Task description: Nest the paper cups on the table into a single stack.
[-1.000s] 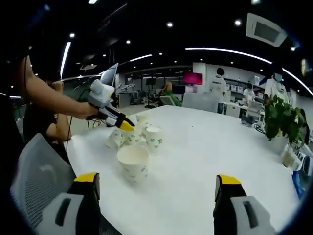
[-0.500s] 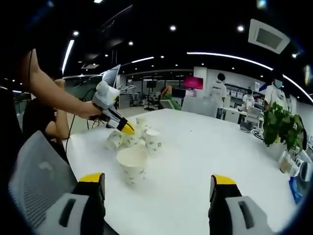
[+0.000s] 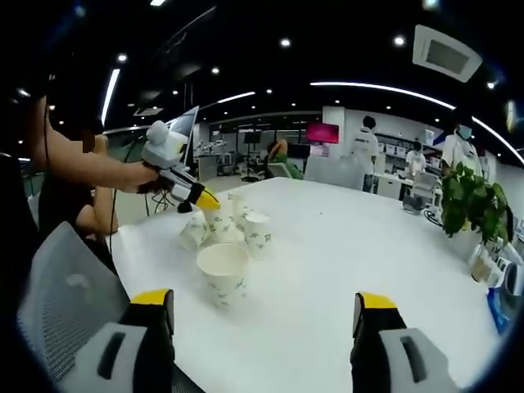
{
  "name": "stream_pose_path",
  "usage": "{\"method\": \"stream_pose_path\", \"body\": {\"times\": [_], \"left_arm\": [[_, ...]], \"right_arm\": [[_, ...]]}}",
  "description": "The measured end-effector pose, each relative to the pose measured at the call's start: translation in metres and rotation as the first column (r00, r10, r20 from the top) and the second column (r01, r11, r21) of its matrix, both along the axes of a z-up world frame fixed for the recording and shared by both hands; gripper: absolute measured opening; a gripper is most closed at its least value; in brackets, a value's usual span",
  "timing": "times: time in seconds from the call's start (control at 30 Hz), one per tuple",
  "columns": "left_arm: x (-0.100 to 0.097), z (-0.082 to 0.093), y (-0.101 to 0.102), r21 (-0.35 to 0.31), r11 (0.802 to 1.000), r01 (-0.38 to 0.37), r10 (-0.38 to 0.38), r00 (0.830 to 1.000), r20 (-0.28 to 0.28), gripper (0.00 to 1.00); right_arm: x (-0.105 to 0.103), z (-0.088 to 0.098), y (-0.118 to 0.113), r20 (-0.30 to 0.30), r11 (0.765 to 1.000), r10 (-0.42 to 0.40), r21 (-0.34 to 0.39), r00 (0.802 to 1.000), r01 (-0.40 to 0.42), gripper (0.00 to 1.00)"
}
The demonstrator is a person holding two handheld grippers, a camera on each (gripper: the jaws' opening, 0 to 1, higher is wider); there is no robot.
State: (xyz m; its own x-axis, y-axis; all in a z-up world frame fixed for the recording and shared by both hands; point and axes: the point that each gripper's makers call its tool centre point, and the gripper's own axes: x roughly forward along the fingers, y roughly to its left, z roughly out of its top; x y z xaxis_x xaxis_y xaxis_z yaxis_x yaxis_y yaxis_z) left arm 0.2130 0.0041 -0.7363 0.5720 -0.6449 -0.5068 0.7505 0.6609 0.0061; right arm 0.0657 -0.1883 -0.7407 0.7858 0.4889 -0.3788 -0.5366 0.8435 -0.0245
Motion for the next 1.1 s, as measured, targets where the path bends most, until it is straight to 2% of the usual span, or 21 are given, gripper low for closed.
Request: {"method": "stream_pose_path", "body": {"times": [0.1,0.4,0.57,0.67,0.87,0.97,1.1], "left_arm": [[-0.006,0.010,-0.003,0.003,1.000,0.014,-0.014,1.000,0.006,0.00],[-0.031,0.051,-0.021,0.004,0.997,0.071,-0.071,0.997,0.038,0.00],[-0.039,0.069,-0.029,-0.017,0.996,0.082,-0.081,0.996,0.028,0.00],[-0.058,0.085,-0.046,-0.014,0.994,0.104,-0.104,0.994,0.035,0.00],[-0.077,0.099,-0.066,-0.031,0.985,0.167,-0.166,0.985,0.044,0.00],[-0.086,0.100,-0.076,-0.027,0.978,0.206,-0.205,0.978,0.047,0.00],[-0.095,0.093,-0.083,0.024,0.971,0.236,-0.237,0.970,0.059,0.00]], "right_arm": [[0.000,0.003,0.000,0.010,1.000,0.001,0.004,1.000,-0.002,0.93],[-0.001,0.000,0.000,-0.011,1.000,-0.001,0.000,1.000,0.001,0.96],[-0.001,0.001,-0.001,-0.011,1.000,-0.007,0.011,1.000,0.007,0.96],[-0.001,0.001,0.000,-0.015,1.000,-0.004,0.021,1.000,0.005,0.97],[-0.001,0.001,0.000,-0.017,1.000,-0.006,0.014,1.000,0.006,0.97],[-0.002,0.001,0.001,-0.017,1.000,-0.003,0.012,1.000,0.003,0.97],[-0.003,0.000,0.002,-0.023,1.000,0.003,0.013,1.000,-0.003,0.97]]}}
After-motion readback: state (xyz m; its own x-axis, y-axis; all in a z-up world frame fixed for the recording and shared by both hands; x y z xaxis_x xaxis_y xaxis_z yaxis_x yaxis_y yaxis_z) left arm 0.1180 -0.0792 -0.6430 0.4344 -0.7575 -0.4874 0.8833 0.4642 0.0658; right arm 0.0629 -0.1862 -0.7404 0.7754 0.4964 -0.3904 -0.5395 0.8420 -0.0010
